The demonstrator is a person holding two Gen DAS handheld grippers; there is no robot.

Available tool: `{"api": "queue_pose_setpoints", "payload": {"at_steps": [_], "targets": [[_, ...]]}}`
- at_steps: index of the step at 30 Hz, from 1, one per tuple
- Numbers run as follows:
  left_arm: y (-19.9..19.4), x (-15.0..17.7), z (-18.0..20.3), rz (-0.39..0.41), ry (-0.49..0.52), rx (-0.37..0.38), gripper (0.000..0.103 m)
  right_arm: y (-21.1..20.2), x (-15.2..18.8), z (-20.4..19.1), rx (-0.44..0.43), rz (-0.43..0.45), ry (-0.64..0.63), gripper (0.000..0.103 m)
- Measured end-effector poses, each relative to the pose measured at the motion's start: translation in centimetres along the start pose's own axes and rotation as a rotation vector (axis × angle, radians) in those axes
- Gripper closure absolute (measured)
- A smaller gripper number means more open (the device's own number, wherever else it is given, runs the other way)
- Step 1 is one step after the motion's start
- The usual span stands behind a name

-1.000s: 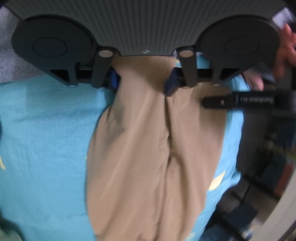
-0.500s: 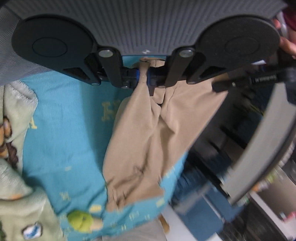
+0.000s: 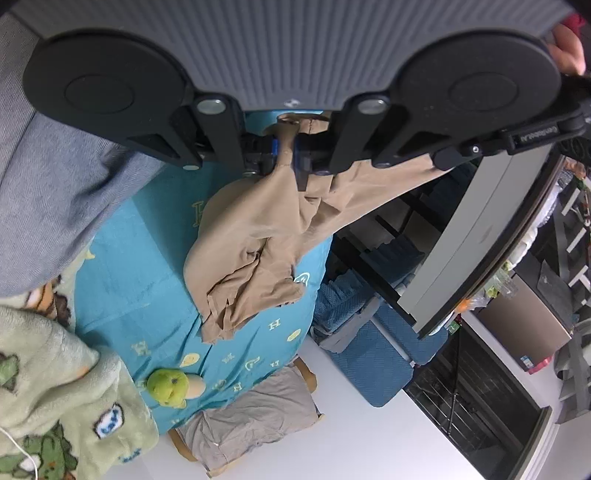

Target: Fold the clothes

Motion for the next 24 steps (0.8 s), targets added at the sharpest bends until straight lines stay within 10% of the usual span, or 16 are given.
{"api": "queue_pose_setpoints", "payload": {"at_steps": [10, 24], "targets": [[6.5, -4.0, -3.7, -0.011, -0.012, -0.077, 0.100, 4.9, -4.4, 1.3, 0.019, 0.015, 0.021, 0.092], [24.5, -8.5, -13.1, -0.081, 0.102, -0.250, 0.100, 22.6, -12.5, 2.8, 0.173, -0.043, -0.017, 0.092]]}}
Point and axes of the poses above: each gripper's, at about its wrist camera, not at the fingertips, and y roughly the way its jaws point, z to its right, x to its underside, the point moved 2 cm from there along y, roughly the way its jaws point, and after that the axes turned 13 degrees about y, right-handed, at the moved point
